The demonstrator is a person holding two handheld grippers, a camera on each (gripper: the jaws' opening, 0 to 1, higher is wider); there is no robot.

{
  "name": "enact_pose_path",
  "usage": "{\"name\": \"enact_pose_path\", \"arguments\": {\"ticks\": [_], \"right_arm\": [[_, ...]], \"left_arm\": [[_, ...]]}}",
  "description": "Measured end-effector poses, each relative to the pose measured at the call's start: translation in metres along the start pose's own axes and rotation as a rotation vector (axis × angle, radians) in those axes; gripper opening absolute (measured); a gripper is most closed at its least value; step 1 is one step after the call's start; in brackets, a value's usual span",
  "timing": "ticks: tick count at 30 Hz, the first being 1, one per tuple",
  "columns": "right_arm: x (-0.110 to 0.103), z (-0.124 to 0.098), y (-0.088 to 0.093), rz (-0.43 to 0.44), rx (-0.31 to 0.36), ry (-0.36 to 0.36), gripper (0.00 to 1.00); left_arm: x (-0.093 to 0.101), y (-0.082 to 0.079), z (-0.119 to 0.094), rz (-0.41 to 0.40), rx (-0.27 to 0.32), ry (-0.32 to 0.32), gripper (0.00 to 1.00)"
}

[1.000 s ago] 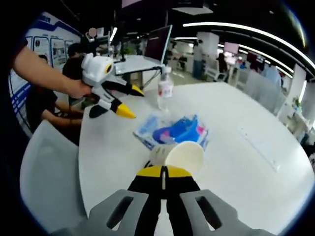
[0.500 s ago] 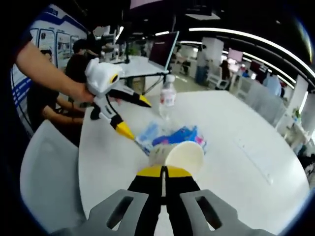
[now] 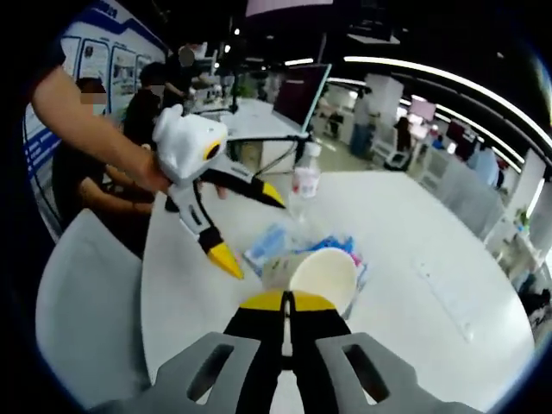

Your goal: Arrange the tabletop items into an orderly group along one side of the table until the central work area is clear of visible clutter.

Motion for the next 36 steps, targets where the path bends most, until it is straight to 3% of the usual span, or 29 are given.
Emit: {"name": "enact_pose_path", "arguments": {"ticks": [10, 20, 36], "right_arm": [[-0.008, 0.006, -0.005, -0.029, 0.001, -0.020, 0.00], [-0.015, 0.009, -0.010, -0.053, 0.005, -0.041, 0.00], [-0.022, 0.012, -0.016, -0.110, 0.017, -0.077, 0.00]], "left_arm": [[0.007, -0.012, 0.004, 0.015, 0.033, 0.025, 0.78], [0.018, -0.018, 0.006, 0.061, 0.038, 0.081, 0.62], [0.032, -0.017, 0.012, 0.064, 0.004, 0.145, 0.54]]}}
Point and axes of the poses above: the point that each gripper's makers call its tool centre point, and the gripper's own axes: z roughly forward along the fingers, x roughly to its right, y roughly out of its underside, the point moved 6 cm from there along -z, roughly backward along the fingers, and after that the axes turned 1 degree about -z, right-handed, at the moved point
